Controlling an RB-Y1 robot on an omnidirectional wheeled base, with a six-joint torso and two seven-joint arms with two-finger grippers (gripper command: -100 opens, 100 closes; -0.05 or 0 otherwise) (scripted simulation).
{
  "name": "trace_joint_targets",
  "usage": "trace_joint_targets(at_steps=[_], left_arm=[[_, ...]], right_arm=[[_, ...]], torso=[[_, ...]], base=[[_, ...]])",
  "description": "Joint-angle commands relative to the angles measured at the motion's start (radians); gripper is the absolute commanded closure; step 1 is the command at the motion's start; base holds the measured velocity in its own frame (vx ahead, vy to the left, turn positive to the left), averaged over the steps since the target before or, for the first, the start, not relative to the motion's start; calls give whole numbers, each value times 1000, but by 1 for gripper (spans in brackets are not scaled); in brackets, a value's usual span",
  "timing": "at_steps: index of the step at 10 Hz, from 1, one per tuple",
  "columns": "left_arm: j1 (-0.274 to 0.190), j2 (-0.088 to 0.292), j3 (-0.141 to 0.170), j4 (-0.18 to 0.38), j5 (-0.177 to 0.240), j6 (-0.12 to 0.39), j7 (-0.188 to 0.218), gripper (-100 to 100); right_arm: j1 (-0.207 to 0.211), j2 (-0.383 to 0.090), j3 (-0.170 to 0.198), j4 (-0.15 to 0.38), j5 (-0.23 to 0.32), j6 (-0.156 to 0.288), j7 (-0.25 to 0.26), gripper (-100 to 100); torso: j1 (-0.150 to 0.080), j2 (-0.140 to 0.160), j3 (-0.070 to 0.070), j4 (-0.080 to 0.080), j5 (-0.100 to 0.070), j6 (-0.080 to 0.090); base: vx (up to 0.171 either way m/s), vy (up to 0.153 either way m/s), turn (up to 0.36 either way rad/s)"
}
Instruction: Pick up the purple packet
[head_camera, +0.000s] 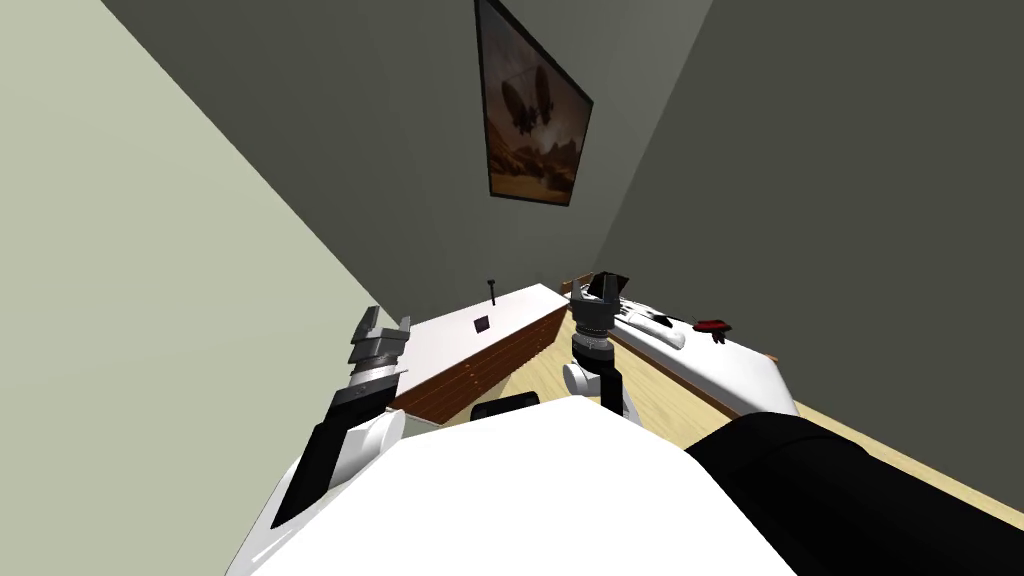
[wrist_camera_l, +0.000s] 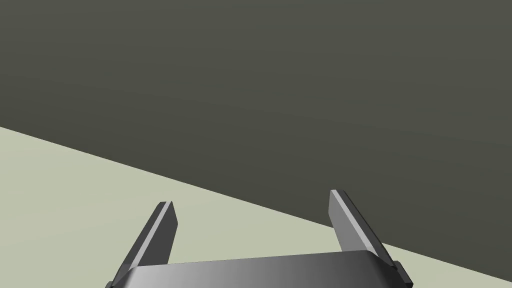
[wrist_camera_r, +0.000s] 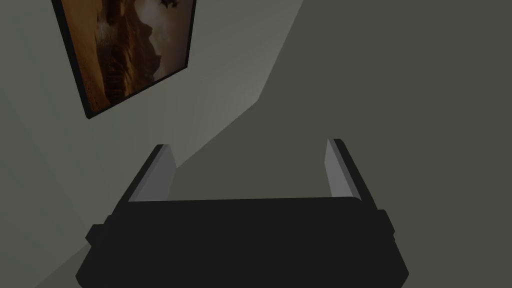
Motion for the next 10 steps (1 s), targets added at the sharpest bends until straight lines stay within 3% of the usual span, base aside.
trace_joint_targets(at_steps=[1,2,5,6,7,8,9,10], left_arm=[[1,7,22,5,17,50,20,-100],[1,7,22,5,17,62,20,-100],[11,20,66,14,52,153,61,-100],[11,20,66,14,52,171,61,-100],[16,27,90,19,70,200,83,-100],[16,27,90,19,70,228,83,-100],[22,34,116,25,90,256,105,-100],[22,34,116,25,90,290,105,-100]], right_arm=[[0,0,0,0,0,0,0,0],[0,0,0,0,0,0,0,0],[0,0,0,0,0,0,0,0],[0,0,0,0,0,0,0,0],[0,0,0,0,0,0,0,0],[0,0,0,0,0,0,0,0],[0,0,0,0,0,0,0,0],[0,0,0,0,0,0,0,0]], torso=[[0,0,0,0,0,0],[0,0,0,0,0,0],[0,0,0,0,0,0],[0,0,0,0,0,0],[0,0,0,0,0,0],[0,-1,0,0,0,0],[0,0,0,0,0,0],[0,-1,0,0,0,0]], base=[[14,3,-178],[13,6,-101],[19,2,-177],[17,10,-97],[21,4,-220],[18,7,-126],[24,1,-236],[19,4,-126]])
